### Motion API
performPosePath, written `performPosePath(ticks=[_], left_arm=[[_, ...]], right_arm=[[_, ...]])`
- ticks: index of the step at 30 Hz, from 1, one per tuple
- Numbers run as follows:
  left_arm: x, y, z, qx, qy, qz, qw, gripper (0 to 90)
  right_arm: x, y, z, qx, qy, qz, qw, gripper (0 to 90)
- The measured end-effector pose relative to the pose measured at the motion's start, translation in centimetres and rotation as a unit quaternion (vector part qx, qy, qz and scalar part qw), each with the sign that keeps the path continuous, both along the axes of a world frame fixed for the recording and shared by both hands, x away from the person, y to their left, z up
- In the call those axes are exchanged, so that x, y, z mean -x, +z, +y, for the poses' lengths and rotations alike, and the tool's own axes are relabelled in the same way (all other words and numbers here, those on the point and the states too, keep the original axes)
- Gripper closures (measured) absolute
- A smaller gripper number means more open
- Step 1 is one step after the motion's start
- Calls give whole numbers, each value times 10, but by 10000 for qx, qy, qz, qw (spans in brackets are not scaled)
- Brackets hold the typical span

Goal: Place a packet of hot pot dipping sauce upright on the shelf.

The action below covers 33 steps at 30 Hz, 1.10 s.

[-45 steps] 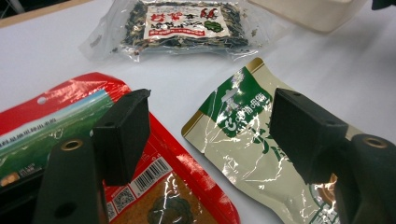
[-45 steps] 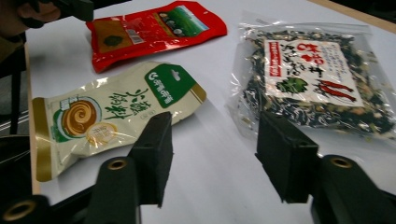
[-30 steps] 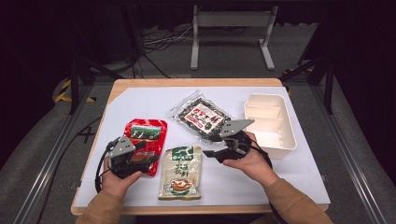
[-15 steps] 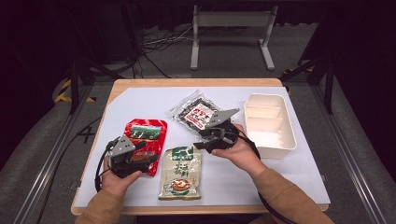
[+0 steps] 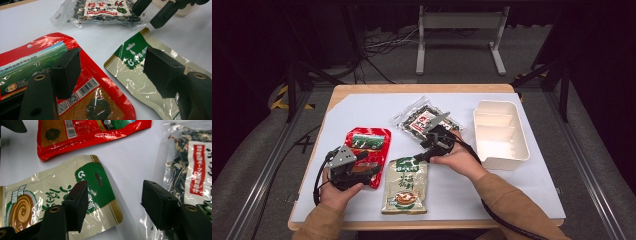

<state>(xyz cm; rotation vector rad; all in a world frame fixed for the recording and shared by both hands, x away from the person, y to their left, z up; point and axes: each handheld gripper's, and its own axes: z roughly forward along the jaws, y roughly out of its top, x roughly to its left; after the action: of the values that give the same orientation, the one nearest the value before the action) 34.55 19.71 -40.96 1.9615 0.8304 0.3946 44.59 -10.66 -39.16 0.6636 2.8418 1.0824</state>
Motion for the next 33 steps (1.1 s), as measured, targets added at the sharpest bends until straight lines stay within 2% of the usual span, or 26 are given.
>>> performPosePath(ticks=[8, 17, 24, 33], left_arm=[[-1, 0, 0, -45, 10, 0, 10000, 304], [-1, -1, 0, -43, 20, 29, 10000, 303], [-1, -1, 0, -64, 19, 35, 10000, 303], [-2, -1, 0, -74, 23, 40, 10000, 302]], right_arm=[[-3, -8, 6, 263, 102, 239, 9993, 391], [-6, -17, 10, 472, 166, 339, 9982, 393], [-8, -21, 13, 525, 299, 596, 9964, 414], [-10, -26, 16, 620, 415, 767, 9943, 436]])
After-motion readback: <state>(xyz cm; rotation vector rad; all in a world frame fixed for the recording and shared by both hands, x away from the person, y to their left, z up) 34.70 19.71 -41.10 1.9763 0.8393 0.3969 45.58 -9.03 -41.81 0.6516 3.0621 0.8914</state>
